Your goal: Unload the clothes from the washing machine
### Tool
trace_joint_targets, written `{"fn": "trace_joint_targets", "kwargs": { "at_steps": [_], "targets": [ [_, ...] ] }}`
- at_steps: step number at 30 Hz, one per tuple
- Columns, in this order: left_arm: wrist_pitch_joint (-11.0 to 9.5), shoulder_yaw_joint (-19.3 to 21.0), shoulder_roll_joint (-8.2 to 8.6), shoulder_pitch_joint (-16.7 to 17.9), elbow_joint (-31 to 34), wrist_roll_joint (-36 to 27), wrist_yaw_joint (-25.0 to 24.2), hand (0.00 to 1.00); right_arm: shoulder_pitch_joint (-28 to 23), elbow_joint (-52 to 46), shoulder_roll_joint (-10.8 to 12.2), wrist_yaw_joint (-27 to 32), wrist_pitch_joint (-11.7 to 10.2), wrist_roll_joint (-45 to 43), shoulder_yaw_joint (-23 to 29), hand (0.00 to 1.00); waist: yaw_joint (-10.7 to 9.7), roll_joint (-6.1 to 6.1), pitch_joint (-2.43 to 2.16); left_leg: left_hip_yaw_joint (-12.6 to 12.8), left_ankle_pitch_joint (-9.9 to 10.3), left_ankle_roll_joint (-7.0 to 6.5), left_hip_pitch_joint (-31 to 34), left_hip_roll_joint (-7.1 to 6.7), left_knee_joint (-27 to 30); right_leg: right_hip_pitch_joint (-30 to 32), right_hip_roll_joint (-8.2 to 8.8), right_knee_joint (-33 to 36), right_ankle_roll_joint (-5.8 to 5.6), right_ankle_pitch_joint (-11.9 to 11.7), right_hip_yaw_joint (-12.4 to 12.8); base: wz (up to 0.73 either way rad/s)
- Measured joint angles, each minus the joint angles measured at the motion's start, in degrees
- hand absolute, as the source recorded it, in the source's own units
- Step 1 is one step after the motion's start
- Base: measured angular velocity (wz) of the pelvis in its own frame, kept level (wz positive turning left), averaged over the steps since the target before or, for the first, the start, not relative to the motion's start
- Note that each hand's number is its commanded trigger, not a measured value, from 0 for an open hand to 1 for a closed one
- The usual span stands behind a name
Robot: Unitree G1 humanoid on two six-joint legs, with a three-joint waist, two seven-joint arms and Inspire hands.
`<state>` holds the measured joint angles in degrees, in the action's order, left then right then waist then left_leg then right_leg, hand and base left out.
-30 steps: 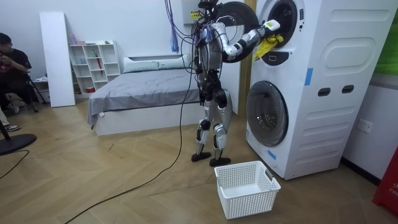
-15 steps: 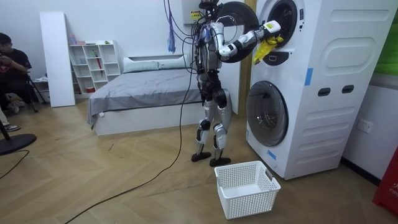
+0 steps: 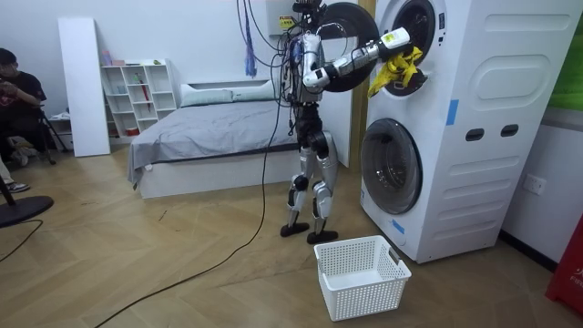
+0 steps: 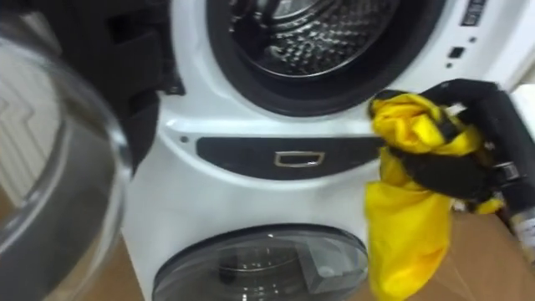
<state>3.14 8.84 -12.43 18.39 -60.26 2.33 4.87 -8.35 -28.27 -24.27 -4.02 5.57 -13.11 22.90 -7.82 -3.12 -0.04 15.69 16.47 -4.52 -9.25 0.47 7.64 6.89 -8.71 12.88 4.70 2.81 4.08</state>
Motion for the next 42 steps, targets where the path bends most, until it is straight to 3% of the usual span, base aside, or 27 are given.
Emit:
{"fn": "trace_joint_targets", "kwargs": {
  "at_steps": [3,12,18,23,26,31,35,39,42],
  "targets": [
    [0.0,0.02,-0.04,0.08,0.02,-0.02,0.01,0.0,-1.49,0.46,1.22,2.4,-0.01,-0.59,1.02,1.0,-0.52,-0.06,-0.08,0.86,0.25,0.16,0.0,0.17,0.18,0.19,-0.39,0.06,0.11,-0.06,0.61,-0.15],
    [0.12,0.24,-0.48,0.24,0.04,0.46,-0.01,0.0,-6.39,4.11,2.05,4.07,0.3,-2.34,1.16,1.0,-2.76,-1.21,-0.35,1.66,0.31,0.24,-0.24,0.08,0.13,1.05,-0.56,1.87,0.27,0.61,1.12,-0.04],
    [0.37,1.19,-0.53,0.14,2.21,0.78,-0.01,0.0,-7.29,7.32,2.29,5.72,1.58,-0.42,1.15,1.0,-1.35,-1.71,-0.32,3.65,0.56,0.5,-0.2,0.5,-0.01,0.97,-1.34,0.55,0.48,-0.25,2.4,-0.16],
    [0.63,1.56,-0.54,0.07,4.71,0.8,0.08,0.0,-8.66,8.39,2.33,5.91,2.04,1.41,1.03,1.0,0.13,-1.56,-0.33,3.88,0.69,0.65,0.07,0.81,-0.02,0.9,-1.54,-0.24,0.62,-0.58,2.14,-0.01],
    [1.14,1.46,-0.51,0.12,5.2,1.33,1.2,0.0,-7.79,13.81,2.33,5.91,2.07,5.25,1.02,1.0,0.46,-1.44,-0.28,3.43,0.71,0.68,0.19,0.9,-0.01,0.88,-1.51,-0.28,0.64,-0.59,1.79,0.07],
    [2.35,-2.07,-0.55,-0.71,5.32,1.61,2.3,0.0,-7.09,22.0,2.47,5.98,2.81,6.35,0.2,1.0,1.13,0.26,-0.06,2.94,0.8,0.54,1.13,0.84,0.08,1.48,-1.2,-0.14,0.62,-0.6,1.34,0.04],
    [2.87,-3.07,-0.4,-1.98,6.07,1.64,2.41,0.0,-4.9,26.47,2.78,7.97,2.87,6.25,0.21,1.0,1.35,1.88,-0.27,3.03,0.8,0.53,2.6,0.68,0.75,2.88,-0.86,0.2,0.53,-0.7,1.1,0.02],
    [2.62,-3.59,-0.36,-2.26,7.45,1.51,2.47,0.0,-0.63,31.03,2.75,11.03,2.55,7.56,0.2,1.0,1.01,3.49,0.04,3.49,0.8,0.53,4.83,0.43,1.75,5.09,-0.76,0.93,0.55,-0.72,1.84,-0.08],
    [2.63,-4.87,-0.17,-2.86,7.41,1.55,3.1,0.0,3.36,36.88,2.74,13.89,1.66,8.22,-0.96,1.0,-0.24,4.7,-0.07,4.02,0.76,0.51,7.48,0.12,2.41,8.11,-0.61,2.05,0.62,-0.82,2.43,-0.12]
  ]
}}
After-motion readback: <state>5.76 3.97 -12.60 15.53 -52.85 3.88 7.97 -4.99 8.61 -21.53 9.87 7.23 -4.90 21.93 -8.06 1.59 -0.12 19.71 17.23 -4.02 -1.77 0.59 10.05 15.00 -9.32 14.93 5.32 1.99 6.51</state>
